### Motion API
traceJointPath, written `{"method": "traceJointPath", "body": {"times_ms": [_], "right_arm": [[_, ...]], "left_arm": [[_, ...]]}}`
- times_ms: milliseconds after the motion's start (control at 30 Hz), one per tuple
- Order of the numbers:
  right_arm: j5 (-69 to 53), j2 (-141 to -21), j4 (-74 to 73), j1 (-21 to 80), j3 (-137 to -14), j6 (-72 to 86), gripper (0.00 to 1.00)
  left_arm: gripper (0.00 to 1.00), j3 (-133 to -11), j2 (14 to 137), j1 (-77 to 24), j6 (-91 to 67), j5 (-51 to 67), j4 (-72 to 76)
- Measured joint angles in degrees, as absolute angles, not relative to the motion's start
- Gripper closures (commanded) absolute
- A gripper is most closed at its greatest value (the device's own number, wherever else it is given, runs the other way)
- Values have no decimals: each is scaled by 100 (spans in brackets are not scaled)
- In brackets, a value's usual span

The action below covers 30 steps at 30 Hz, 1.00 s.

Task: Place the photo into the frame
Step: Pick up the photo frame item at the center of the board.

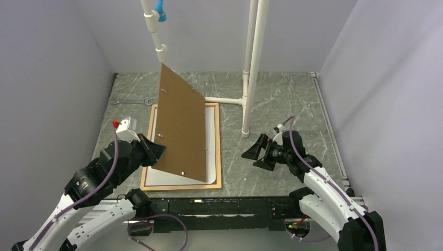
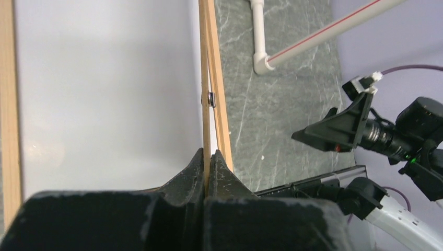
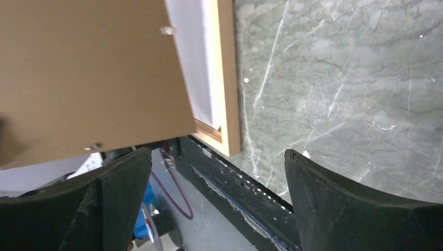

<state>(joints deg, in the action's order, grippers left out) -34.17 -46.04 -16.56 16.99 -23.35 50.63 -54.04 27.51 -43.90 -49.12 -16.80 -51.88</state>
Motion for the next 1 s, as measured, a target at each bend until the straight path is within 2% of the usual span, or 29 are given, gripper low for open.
{"method": "traceJointPath", "body": {"times_ms": [200,367,633,1000], "right_arm": [[-2641,-4906,-1605,2580,-2342,5127,1],[-2290,-5288,-1424,3116,-2388,5216,1],[-2270,-5111,-1009,3164,-2650,5349,1],[-3009,-5087,-30,2777,-3586,5675,1]], "left_arm": [[100,-5822,3072,-4252,-4604,-1813,-5120],[100,-5905,3339,-3916,-4383,-1468,-4991],[100,-6108,3444,-3555,-4274,-668,-4711],[100,-6737,2620,-3546,-4641,-178,-4431]]}}
